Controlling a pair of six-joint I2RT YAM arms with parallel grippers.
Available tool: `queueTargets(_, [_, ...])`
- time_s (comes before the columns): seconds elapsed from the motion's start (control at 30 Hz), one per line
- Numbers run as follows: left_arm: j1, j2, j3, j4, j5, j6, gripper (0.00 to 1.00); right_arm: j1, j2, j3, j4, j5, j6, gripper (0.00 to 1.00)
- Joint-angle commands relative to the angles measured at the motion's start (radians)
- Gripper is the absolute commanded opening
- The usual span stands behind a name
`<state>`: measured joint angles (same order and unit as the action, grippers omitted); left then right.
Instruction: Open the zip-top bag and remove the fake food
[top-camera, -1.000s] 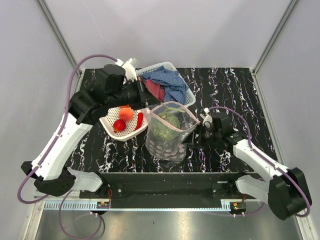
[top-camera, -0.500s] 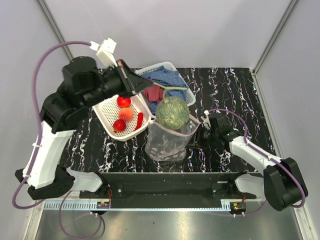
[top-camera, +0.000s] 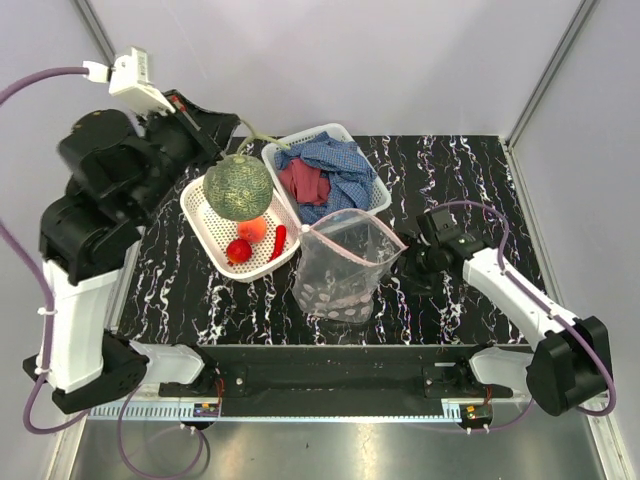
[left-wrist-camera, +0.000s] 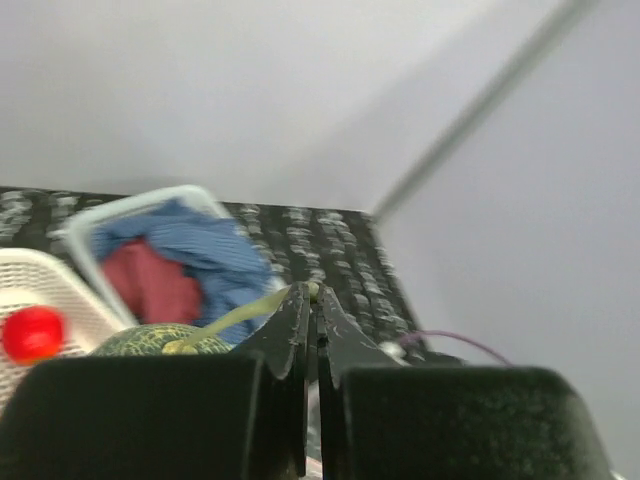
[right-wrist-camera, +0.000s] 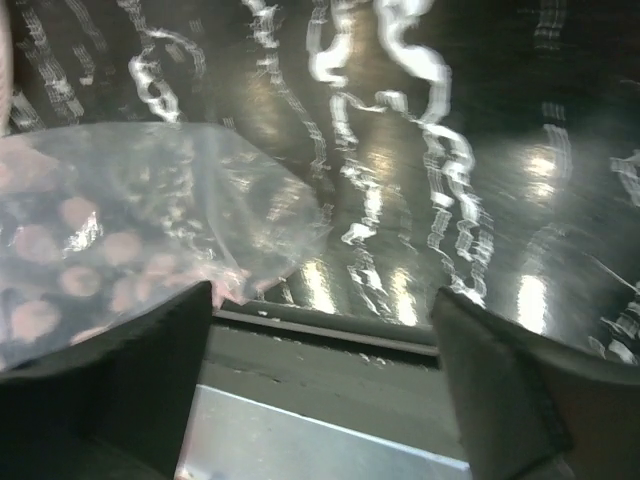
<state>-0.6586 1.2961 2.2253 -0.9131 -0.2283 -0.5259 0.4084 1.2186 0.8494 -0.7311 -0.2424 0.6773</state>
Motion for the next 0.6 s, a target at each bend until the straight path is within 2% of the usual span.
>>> queueTargets(0.0, [0.083,0.022,-0.159,-0.020,-0.128,0.076,0.00,-0.003,-0.005,0.138,-0.283,0.225,-0.021,1.00])
queueTargets(0.1, [0.229,0.031,-0.286,0.017,-0.069,0.076,0.00,-0.008,0.004,0.212,-0.379,0.288,-0.022,1.00])
queueTargets(0.23, [0.339,0.072,-0.412,0.110,-0.085,0.093,0.00,-0.011,0.045,0.344,-0.540,0.363,-0.025,1.00])
queueTargets(0.3, [0.407,0.088,-0.472,0.175,-0.042,0.069,0.00,-0.011,0.056,0.382,-0.615,0.403,-0.025,1.00])
queueTargets(0.4, [0.454,0.109,-0.526,0.253,-0.022,0.069,0.00,-0.011,0.033,0.425,-0.666,0.423,-0.021,1.00])
queueTargets(0.57, [0.530,0.187,-0.543,0.276,-0.025,0.067,0.00,-0.013,0.010,0.439,-0.689,0.397,-0.001,1.00])
